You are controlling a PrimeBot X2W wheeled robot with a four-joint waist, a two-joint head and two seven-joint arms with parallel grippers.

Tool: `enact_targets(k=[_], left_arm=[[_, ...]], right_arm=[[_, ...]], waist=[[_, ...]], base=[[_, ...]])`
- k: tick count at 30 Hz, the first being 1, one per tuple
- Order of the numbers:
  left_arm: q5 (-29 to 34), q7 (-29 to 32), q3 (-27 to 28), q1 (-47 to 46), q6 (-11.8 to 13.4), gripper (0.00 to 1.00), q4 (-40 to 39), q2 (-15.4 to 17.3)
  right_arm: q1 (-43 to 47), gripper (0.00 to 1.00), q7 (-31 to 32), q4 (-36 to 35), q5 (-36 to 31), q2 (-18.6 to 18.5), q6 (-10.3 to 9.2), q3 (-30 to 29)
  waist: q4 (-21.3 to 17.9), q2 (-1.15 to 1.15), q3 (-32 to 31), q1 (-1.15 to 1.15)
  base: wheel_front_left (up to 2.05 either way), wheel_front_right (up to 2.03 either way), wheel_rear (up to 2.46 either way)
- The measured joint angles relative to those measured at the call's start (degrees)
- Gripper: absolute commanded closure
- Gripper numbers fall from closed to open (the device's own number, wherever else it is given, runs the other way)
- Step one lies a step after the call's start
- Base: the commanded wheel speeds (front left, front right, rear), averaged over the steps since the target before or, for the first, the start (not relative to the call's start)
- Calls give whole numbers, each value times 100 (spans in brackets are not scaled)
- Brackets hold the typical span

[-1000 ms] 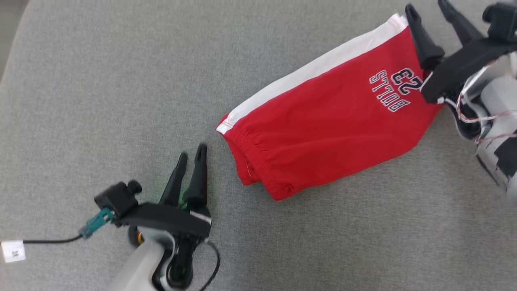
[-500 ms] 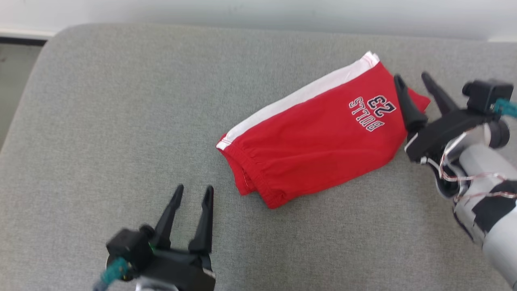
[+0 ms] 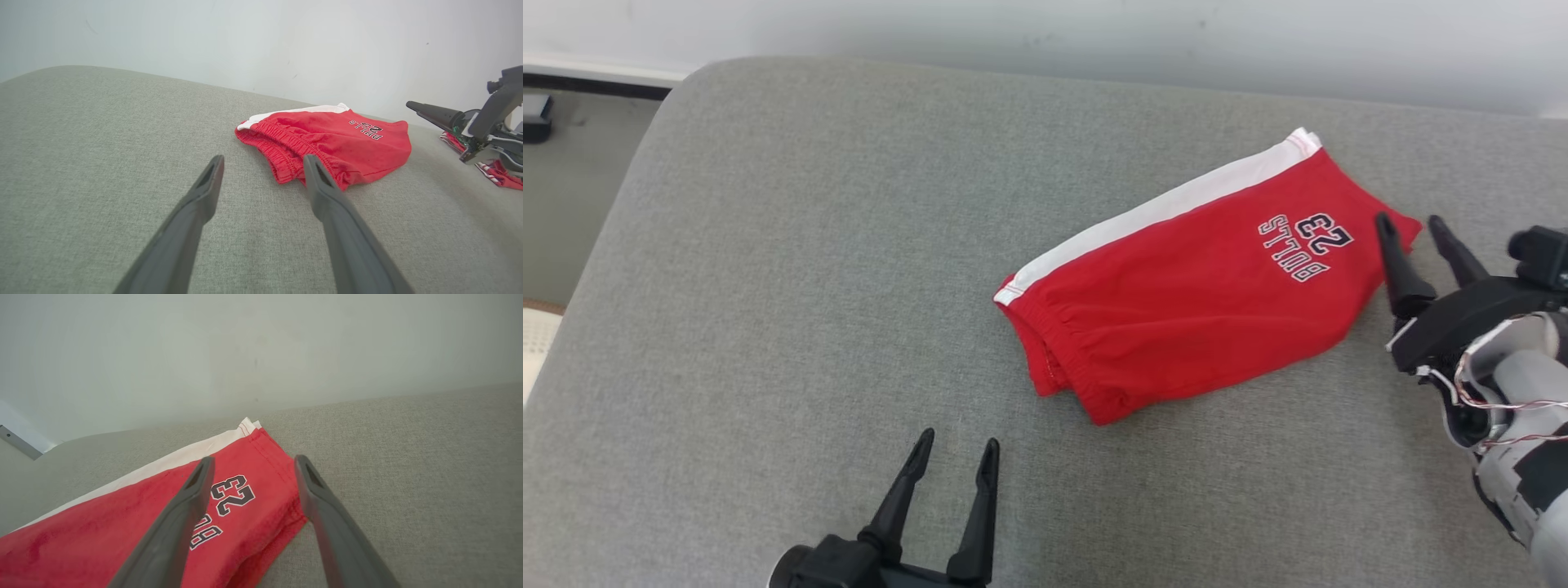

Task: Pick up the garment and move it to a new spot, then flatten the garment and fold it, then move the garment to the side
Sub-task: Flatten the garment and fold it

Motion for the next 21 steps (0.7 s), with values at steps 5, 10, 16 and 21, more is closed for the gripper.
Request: enact_targets(k=[5,10,16,21], left_arm=[[233,0,-29,55,-111,0,-68,-160],[341,0,-45,95,-241,0,-44,-287],[398,0,-37,88,-407,0,53,-391],[443,0,-14,69,-509,0,111,-452]], right_arm=[[-88,0,0,433,171,-87,0,-90],[-309,0,0,924,315,-112,0,32],[-589,0,3,1410,400,-141,0,153],[-748,0,67,1635,489,-133,0,305]], waist=[[155,0,132,1],[306,1,290,1],[462,0,484,1],[547,0,617,0]], base=[[0,0,0],[0,0,0],[0,0,0],[0,0,0]])
